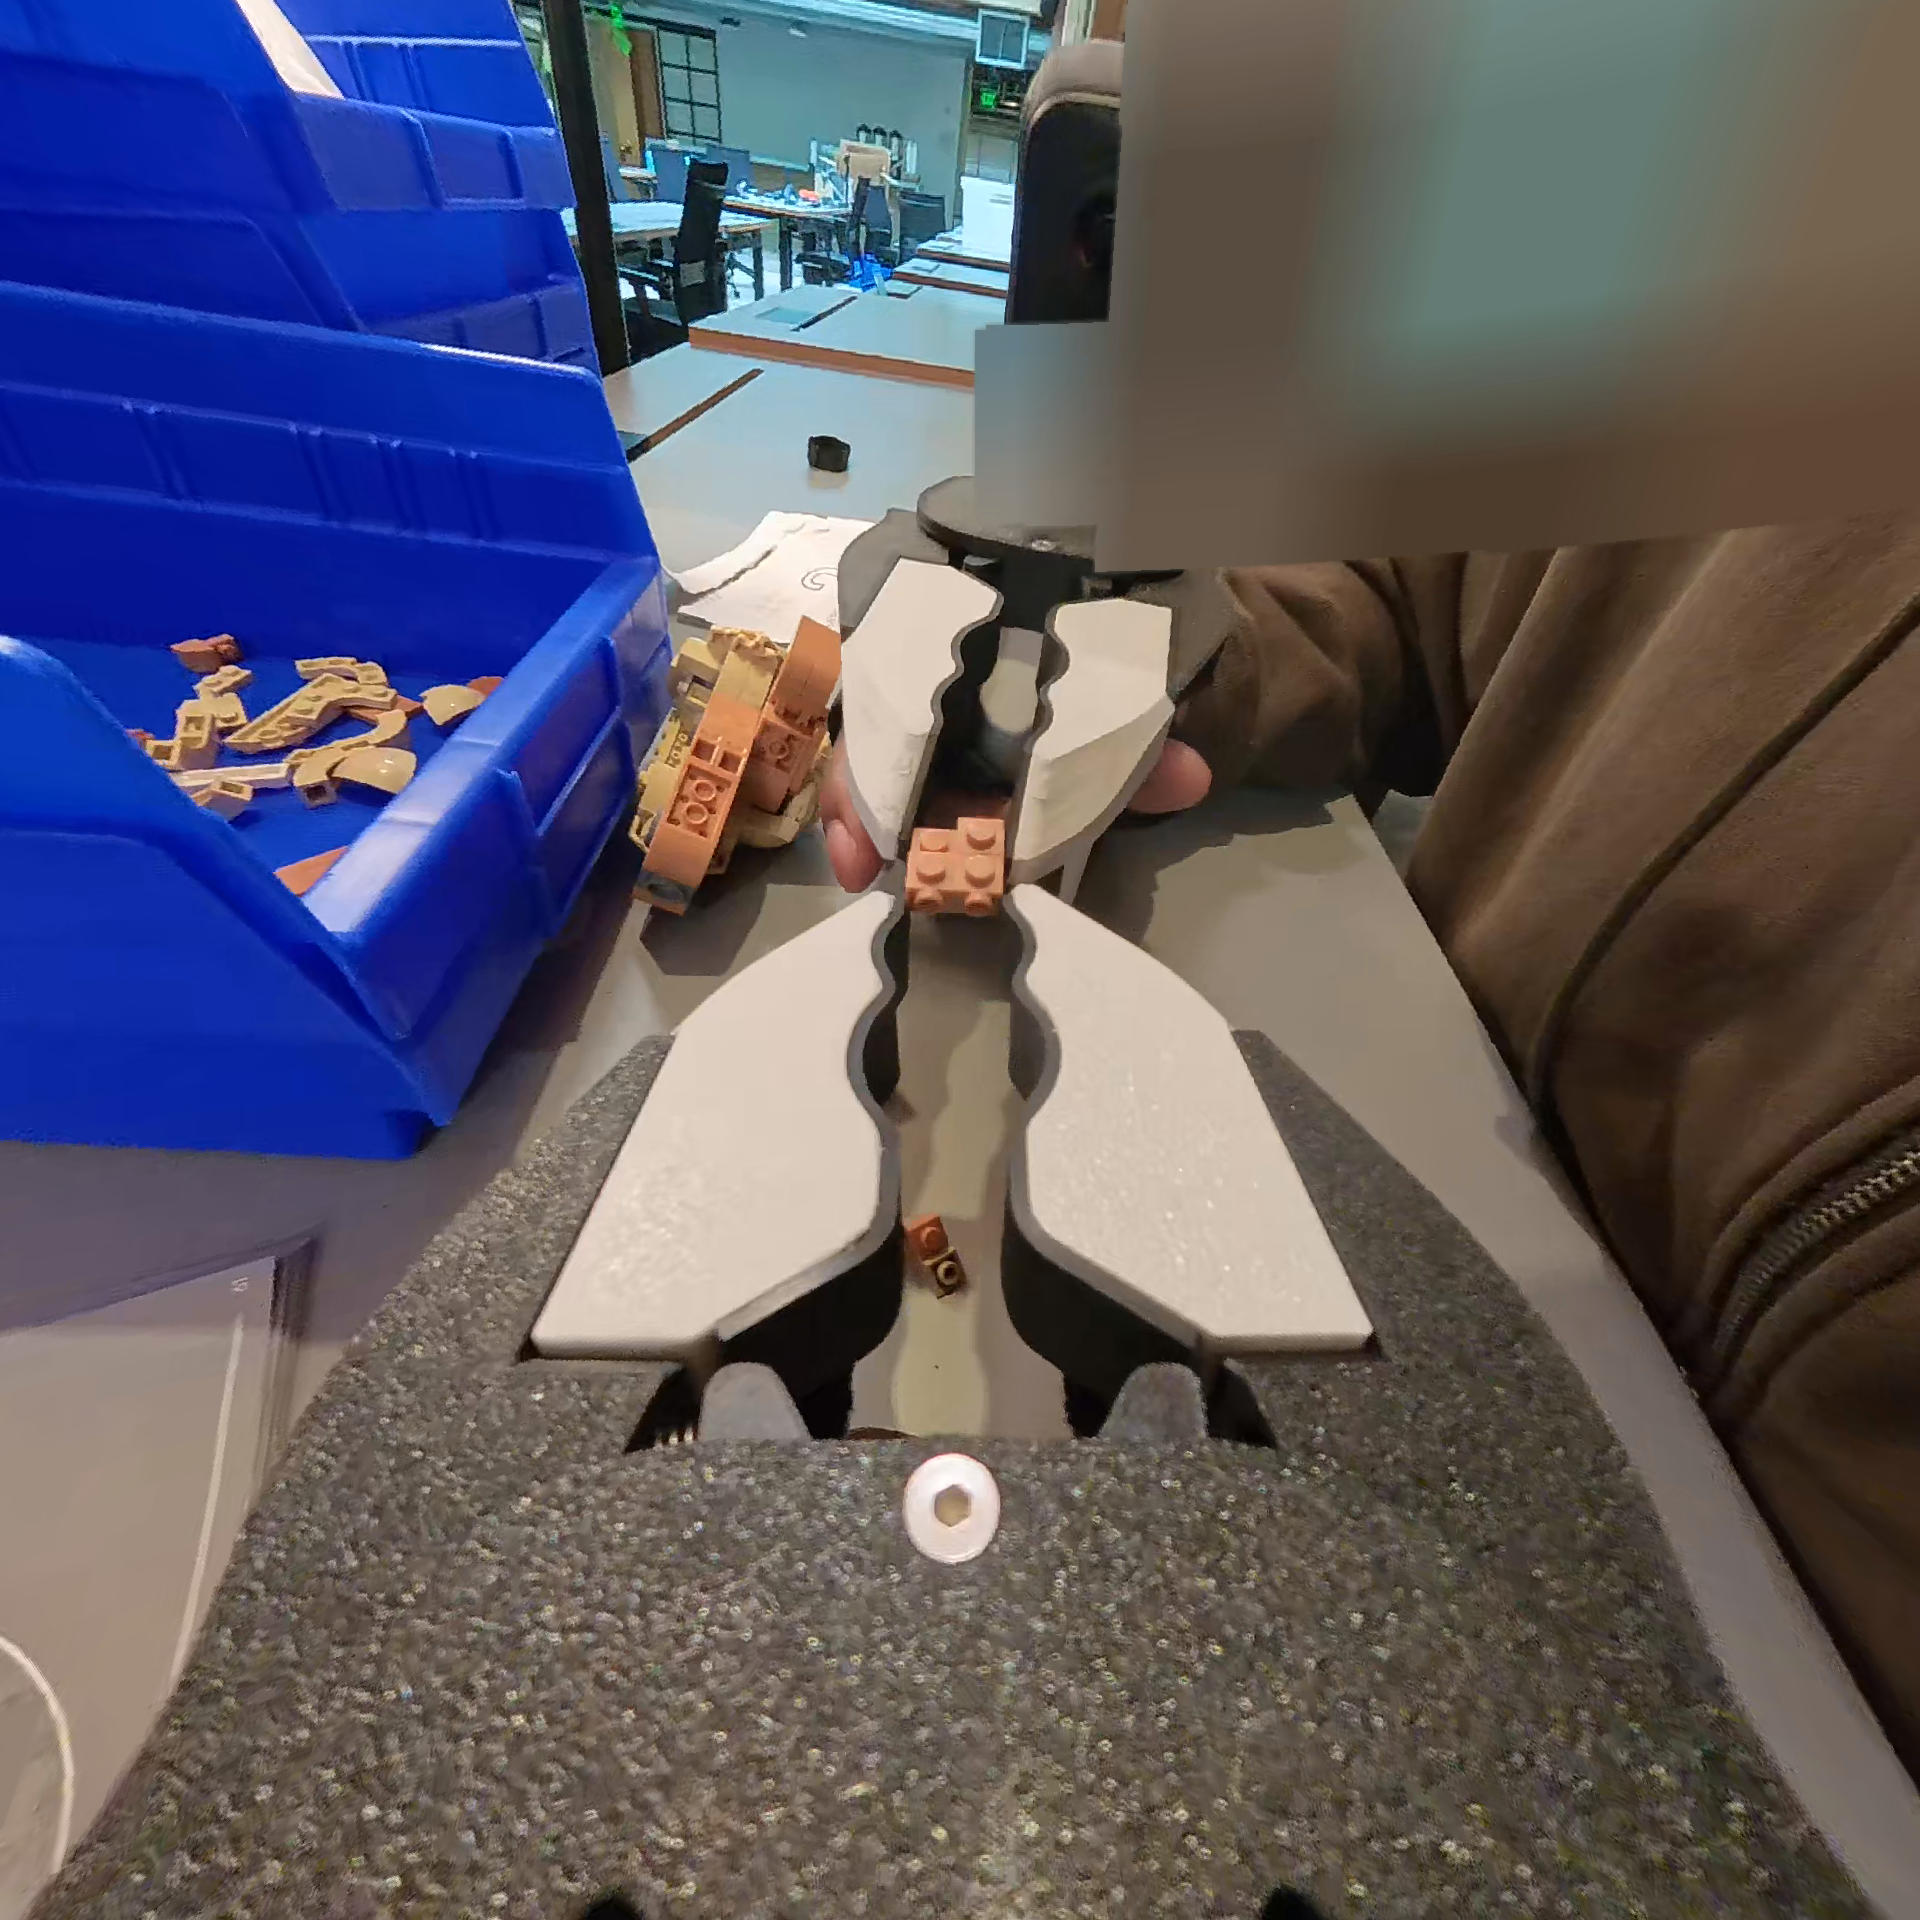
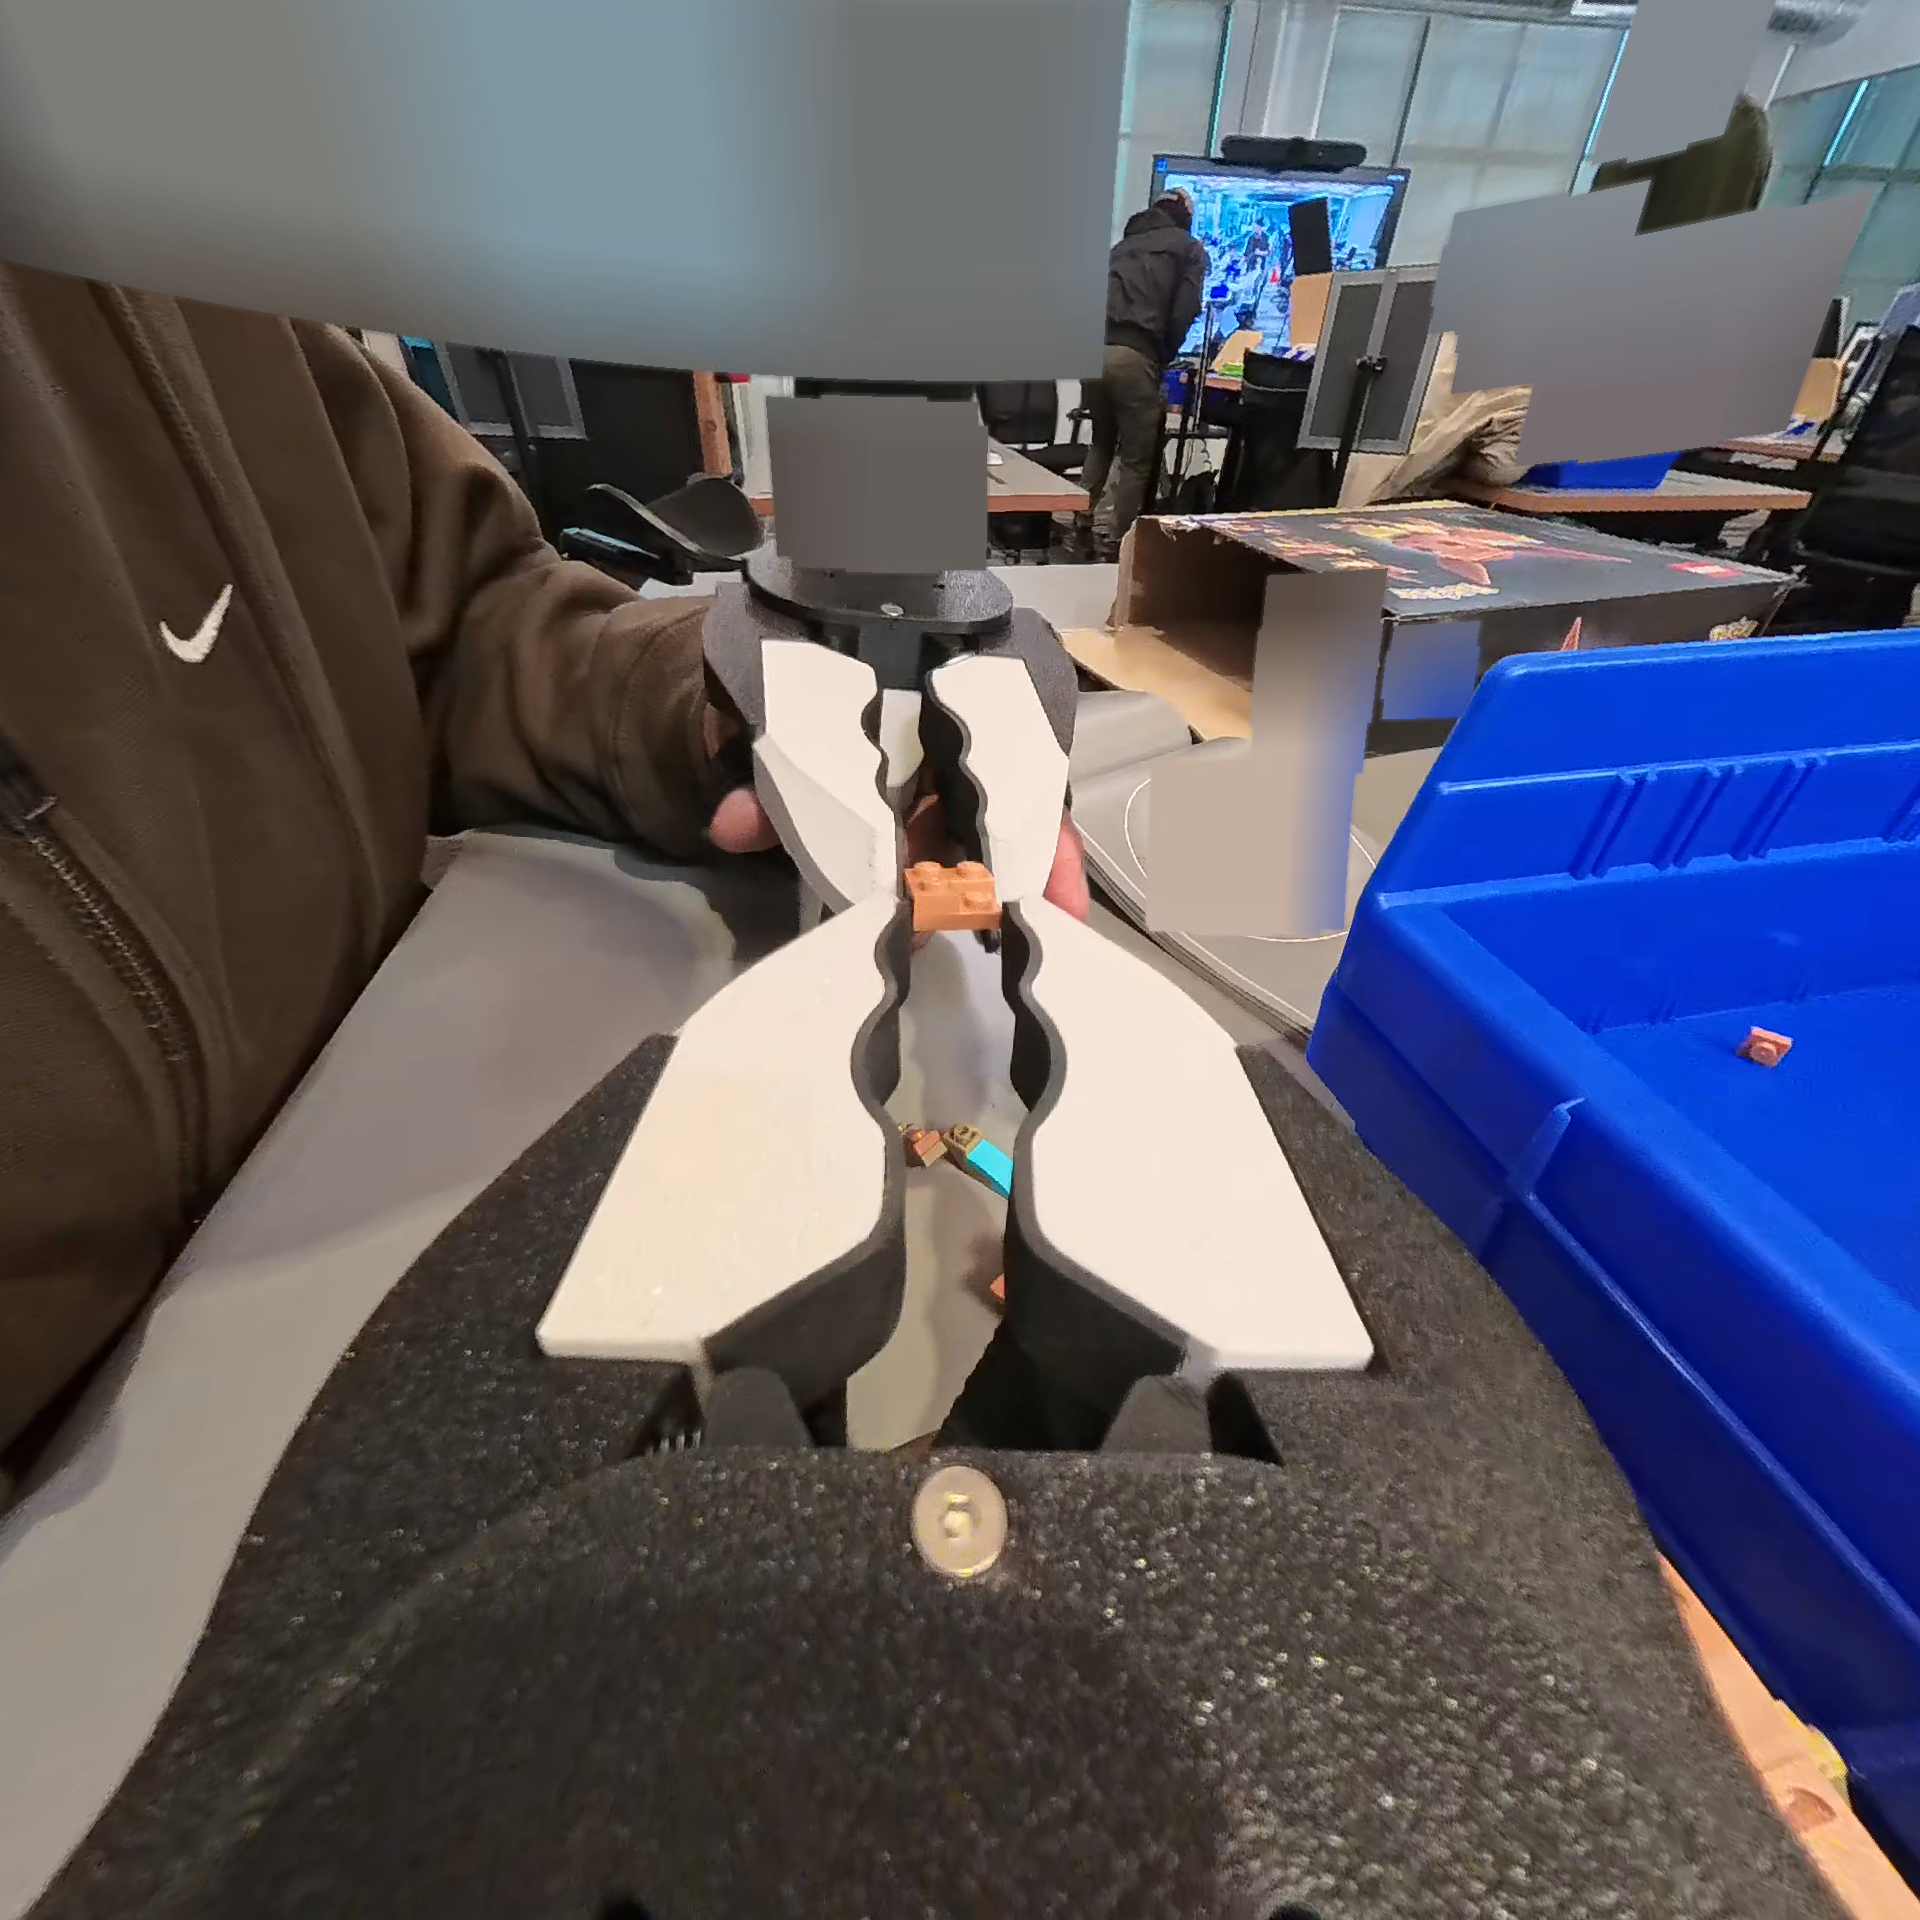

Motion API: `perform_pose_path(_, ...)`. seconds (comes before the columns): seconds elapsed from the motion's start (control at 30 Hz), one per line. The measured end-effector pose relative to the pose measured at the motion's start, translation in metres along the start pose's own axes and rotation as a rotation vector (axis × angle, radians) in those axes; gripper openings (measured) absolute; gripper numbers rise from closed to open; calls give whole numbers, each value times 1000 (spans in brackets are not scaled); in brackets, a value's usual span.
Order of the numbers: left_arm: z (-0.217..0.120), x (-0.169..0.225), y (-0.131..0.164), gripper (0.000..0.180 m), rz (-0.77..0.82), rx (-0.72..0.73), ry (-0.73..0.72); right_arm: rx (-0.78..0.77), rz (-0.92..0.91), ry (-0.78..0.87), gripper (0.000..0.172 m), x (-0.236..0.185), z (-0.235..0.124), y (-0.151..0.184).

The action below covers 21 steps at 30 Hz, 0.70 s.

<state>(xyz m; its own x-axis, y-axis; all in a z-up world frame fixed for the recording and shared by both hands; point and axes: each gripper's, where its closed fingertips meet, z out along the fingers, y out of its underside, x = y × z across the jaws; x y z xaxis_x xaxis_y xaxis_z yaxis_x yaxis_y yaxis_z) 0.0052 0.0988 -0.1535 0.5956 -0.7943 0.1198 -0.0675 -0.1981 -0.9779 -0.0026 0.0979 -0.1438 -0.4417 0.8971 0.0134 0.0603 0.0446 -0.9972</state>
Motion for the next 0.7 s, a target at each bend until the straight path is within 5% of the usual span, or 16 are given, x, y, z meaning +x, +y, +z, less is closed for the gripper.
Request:
perform_pose_path(0.53, -3, 4, -6, 17, -3, 54, 38, -12, -10, -25, 17, -3, 0, 1)
perform_pose_path(0.7, -2, -7, 8, 16, 145, -109, -91, -144, -200, 72, 17, 5, 2, 18)
